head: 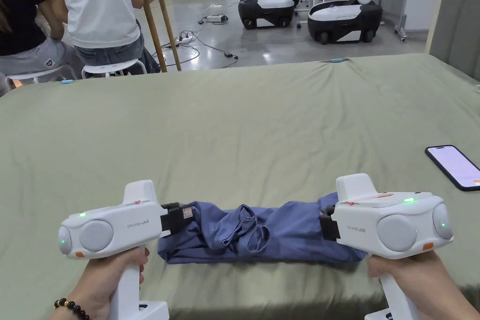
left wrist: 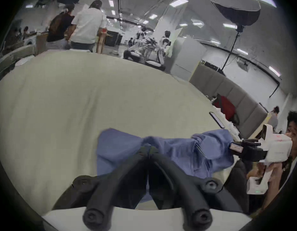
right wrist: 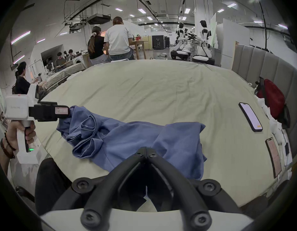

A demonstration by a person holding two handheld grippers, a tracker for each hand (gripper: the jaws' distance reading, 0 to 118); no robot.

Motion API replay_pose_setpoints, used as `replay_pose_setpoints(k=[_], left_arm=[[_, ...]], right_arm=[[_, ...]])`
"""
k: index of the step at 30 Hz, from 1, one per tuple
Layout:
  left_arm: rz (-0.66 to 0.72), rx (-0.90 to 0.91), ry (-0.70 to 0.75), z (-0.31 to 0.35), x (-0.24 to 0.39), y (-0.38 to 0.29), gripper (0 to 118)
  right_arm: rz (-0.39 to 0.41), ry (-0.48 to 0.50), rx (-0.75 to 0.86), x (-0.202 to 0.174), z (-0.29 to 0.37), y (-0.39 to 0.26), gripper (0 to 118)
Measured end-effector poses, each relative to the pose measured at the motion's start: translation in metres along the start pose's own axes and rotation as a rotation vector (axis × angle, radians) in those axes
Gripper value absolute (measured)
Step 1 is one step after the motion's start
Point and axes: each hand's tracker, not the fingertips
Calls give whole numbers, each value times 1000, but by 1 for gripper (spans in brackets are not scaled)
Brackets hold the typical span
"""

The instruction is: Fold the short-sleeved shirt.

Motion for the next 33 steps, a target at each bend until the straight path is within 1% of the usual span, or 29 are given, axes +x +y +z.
replay_pose_setpoints(k=[1,2,5,8,12,18,21,22,23,26,27,28,30,32,33], left_arm=[[36,-22,-52,-5,2,-3,1],[35,-22,-45,-12,3,-5,1],[-24,-80,-3,-33,17,-13,0],[-49,-119,-74,-49,27,-20,0],[-95,-121,-92,-60,33,-28,0],[-45,-125,-115,-50,30,-23,0],[-36,-77,-114,-31,22,-16,0],[-24,-56,-107,-24,20,-11,3],[-19,-41,-107,-14,14,-6,14],[-27,5,-94,2,-3,6,114],[-27,25,-89,8,-7,8,115],[-23,65,-96,17,-13,13,109],[5,79,-98,33,-11,20,110],[27,95,-104,40,-20,22,108],[33,99,-99,42,-24,22,96]], right_arm=[[2,1,0,0,0,0,0],[2,1,-2,0,1,0,0],[-6,-6,-3,5,2,-1,0],[-19,-16,-4,12,3,-3,0],[-28,-31,-11,20,3,-5,0],[-43,-38,-17,23,1,-8,0],[-44,-34,-14,22,2,-8,0],[-40,-32,-15,21,2,-7,0],[-35,-31,-16,20,2,-7,0],[-31,-27,-12,18,1,-5,0],[-33,-26,-9,18,1,-4,0],[-34,-23,-7,17,1,-4,0],[-39,-16,-5,16,0,-4,0],[-39,-15,-6,14,0,-4,0],[-38,-15,-6,13,0,-5,0]])
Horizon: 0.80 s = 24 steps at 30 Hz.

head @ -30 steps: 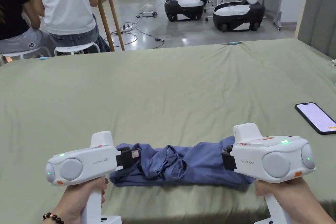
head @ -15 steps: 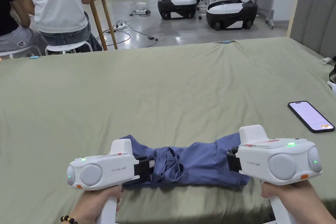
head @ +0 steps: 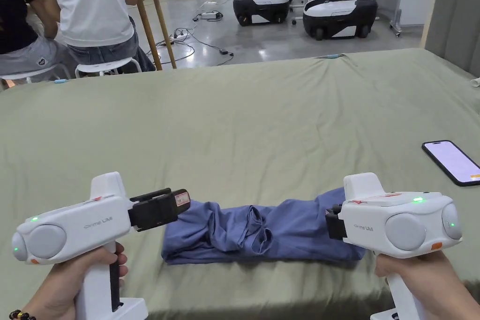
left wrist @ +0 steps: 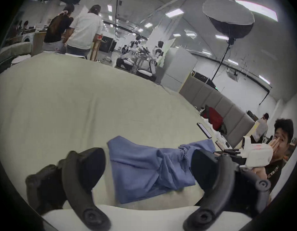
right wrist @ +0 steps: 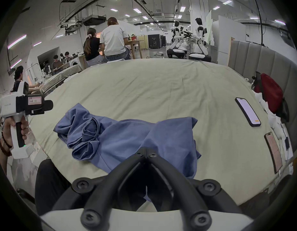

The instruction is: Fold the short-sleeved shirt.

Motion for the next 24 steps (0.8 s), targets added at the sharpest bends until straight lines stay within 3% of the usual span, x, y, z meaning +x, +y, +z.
replay_pose_setpoints(k=[1,2,3,4,12,17,24], left_arm=[[6,2,6,0,-7,-1,78],[9,2,12,1,-10,-3,50],[6,-3,23,0,-13,-5,9],[-1,-12,60,-1,-17,-8,0],[78,-25,24,-4,-39,-26,0],[188,1,-84,0,-43,-31,0],[221,17,-100,2,-45,-31,4]], right_arm=[[2,1,-1,-1,0,0,0],[2,4,-2,0,-2,-1,0],[2,6,-2,0,-3,-1,0],[3,8,-2,-1,-3,-1,0],[10,10,-2,-2,1,-1,0],[3,7,-1,-1,0,-1,0],[7,4,1,2,2,0,0]])
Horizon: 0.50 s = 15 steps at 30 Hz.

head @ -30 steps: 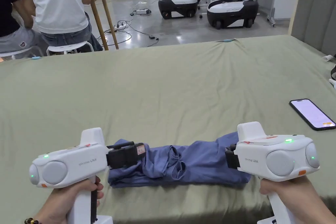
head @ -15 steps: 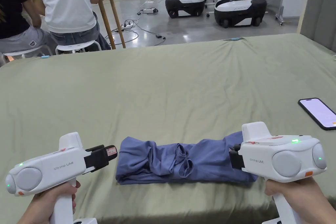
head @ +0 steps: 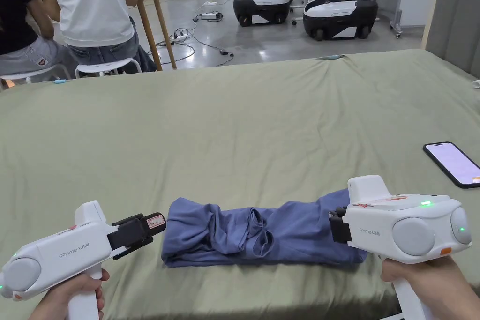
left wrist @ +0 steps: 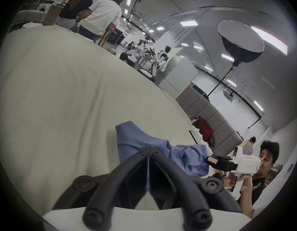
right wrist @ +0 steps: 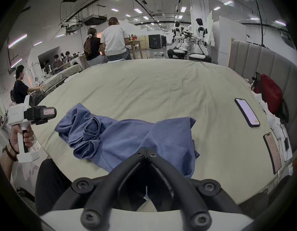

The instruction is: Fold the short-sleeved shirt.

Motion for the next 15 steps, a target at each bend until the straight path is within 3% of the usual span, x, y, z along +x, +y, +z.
replay_pose_setpoints(k=[1,3,4,8,11,12,14,15], left_arm=[[14,6,5,-1,-7,1,22],[44,-2,37,-10,-14,1,83],[62,-14,34,-16,-17,0,93],[95,-47,19,-42,-7,-12,75],[50,-80,47,-64,4,-24,75],[39,-71,56,-67,8,-26,66],[27,-59,69,-68,16,-27,16],[17,-56,94,-69,17,-27,15]], right_arm=[[-2,1,2,0,1,0,0],[-2,2,5,0,2,0,0],[-1,1,5,-1,3,0,0],[-2,2,6,-2,5,-1,0],[0,-3,2,0,7,-2,0],[-1,-6,0,1,8,-2,0],[0,-11,-3,2,6,-4,0],[-2,-14,-5,3,5,-4,0]])
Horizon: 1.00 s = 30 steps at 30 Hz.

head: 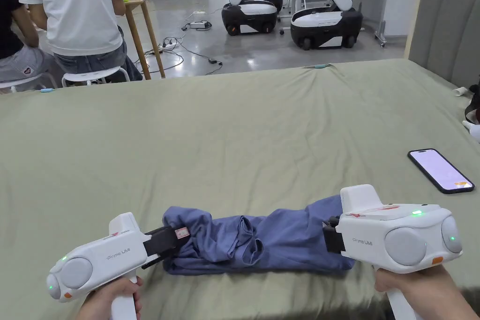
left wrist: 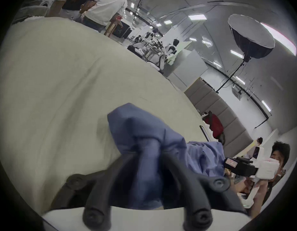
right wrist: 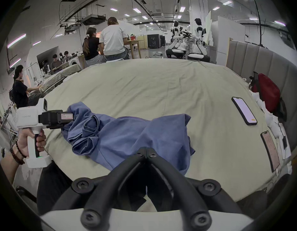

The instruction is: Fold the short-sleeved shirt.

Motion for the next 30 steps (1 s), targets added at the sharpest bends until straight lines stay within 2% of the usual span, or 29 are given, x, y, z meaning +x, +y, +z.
replay_pose_setpoints(k=[5,9,11,14,17,23,30], left_arm=[[-40,6,9,13,3,3,14],[-12,75,22,46,-17,18,13],[10,78,17,63,-46,31,13],[2,137,140,93,-71,41,13],[41,143,162,113,-93,44,13],[-1,152,157,117,-66,37,13],[-123,150,-19,88,20,38,13]], right_arm=[[-2,1,-3,0,4,-1,0],[2,-4,-3,1,2,1,0],[-1,-2,1,0,1,3,0],[-7,3,7,-2,-1,4,0],[-4,16,6,-7,-6,5,0],[2,34,-2,-13,-11,4,0],[2,24,-2,-10,-8,4,0]])
